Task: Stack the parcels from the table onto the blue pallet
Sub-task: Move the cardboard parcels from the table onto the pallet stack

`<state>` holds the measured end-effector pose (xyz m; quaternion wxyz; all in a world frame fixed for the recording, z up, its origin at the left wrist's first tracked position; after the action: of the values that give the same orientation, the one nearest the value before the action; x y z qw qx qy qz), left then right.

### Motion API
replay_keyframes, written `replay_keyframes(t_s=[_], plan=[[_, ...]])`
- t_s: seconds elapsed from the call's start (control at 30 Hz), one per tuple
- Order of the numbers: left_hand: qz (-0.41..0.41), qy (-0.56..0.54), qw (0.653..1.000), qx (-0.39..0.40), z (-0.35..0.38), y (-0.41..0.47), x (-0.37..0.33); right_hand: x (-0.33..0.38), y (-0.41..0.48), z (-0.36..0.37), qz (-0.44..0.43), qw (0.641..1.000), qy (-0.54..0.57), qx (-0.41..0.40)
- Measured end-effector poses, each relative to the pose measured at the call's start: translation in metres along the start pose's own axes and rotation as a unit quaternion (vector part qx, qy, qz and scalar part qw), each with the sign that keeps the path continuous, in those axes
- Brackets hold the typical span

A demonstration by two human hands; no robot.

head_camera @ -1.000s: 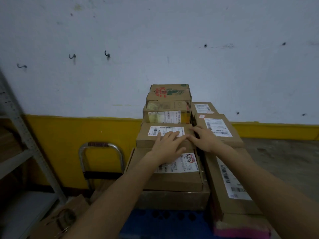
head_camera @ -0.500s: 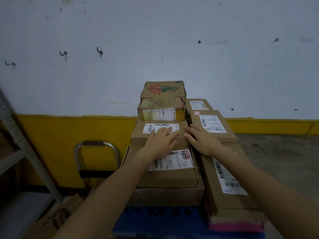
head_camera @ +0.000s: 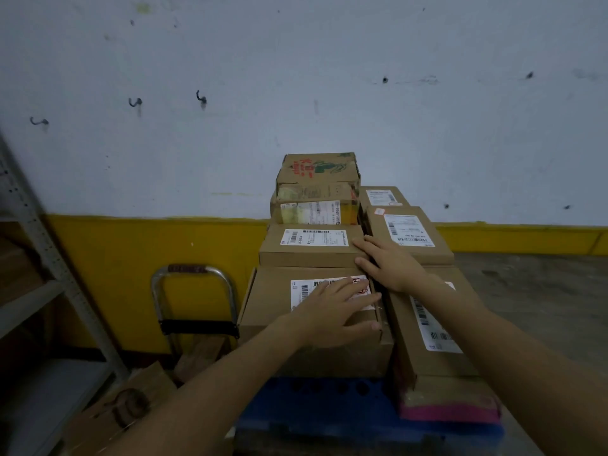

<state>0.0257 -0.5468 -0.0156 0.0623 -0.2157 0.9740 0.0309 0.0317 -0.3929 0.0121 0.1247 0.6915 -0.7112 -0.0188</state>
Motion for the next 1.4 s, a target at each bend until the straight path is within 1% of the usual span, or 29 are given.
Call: replay_keyframes(t_s=[0.13,0.43,0.57,0.67,0.77,0.87,0.9,0.97,1.03,1.07,1.4], plan=[[0.003,0.004,1.000,0.011,0.003,-0.004,-0.003,0.001,0.000,0.000,-0.015,0.999,-0.032,0.025],[0.003,-0.003,1.000,0.017,-0.001,-0.003,-0.002,0.001,0.000,0.003,-0.017,0.997,-0.062,0.038],[0.003,-0.014,1.000,-0.011,-0.019,0.001,0.013,-0.005,0.001,-0.001,0.002,0.999,-0.032,0.034],[-0.066,0.011,0.997,-0.028,-0.037,0.005,0.047,-0.022,0.000,-0.013,0.046,0.999,-0.013,0.001],[-0.149,0.034,0.988,-0.021,-0.044,0.007,0.083,-0.047,-0.009,-0.022,0.102,0.994,-0.042,-0.026],[-0.222,0.040,0.974,0.002,-0.042,0.010,0.104,-0.074,-0.023,-0.025,0.189,0.979,-0.056,-0.043],[-0.235,0.034,0.971,0.013,-0.039,0.011,0.107,-0.082,-0.028,-0.025,0.219,0.974,-0.036,-0.040],[-0.244,0.021,0.969,0.027,-0.030,0.012,0.105,-0.092,-0.037,-0.021,0.265,0.961,0.072,-0.040],[-0.246,0.011,0.969,0.025,-0.025,0.012,0.102,-0.094,-0.038,-0.017,0.275,0.945,0.170,-0.049],[-0.247,0.009,0.969,0.021,-0.024,0.013,0.100,-0.093,-0.037,-0.016,0.273,0.943,0.185,-0.052],[-0.244,0.023,0.970,0.012,-0.021,0.018,0.093,-0.090,-0.032,-0.017,0.269,0.939,0.211,-0.045]])
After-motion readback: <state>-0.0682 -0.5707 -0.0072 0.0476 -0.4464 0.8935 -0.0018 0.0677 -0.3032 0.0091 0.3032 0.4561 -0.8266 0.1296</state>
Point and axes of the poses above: each hand's wrist, its own y-axis towards the middle knuckle, its own z-axis out of the palm, x = y × z, the point moved 4 cm from there along y, towards the middle knuckle, and after that the axes turned 9 degrees about -z, right-handed, at the moved point
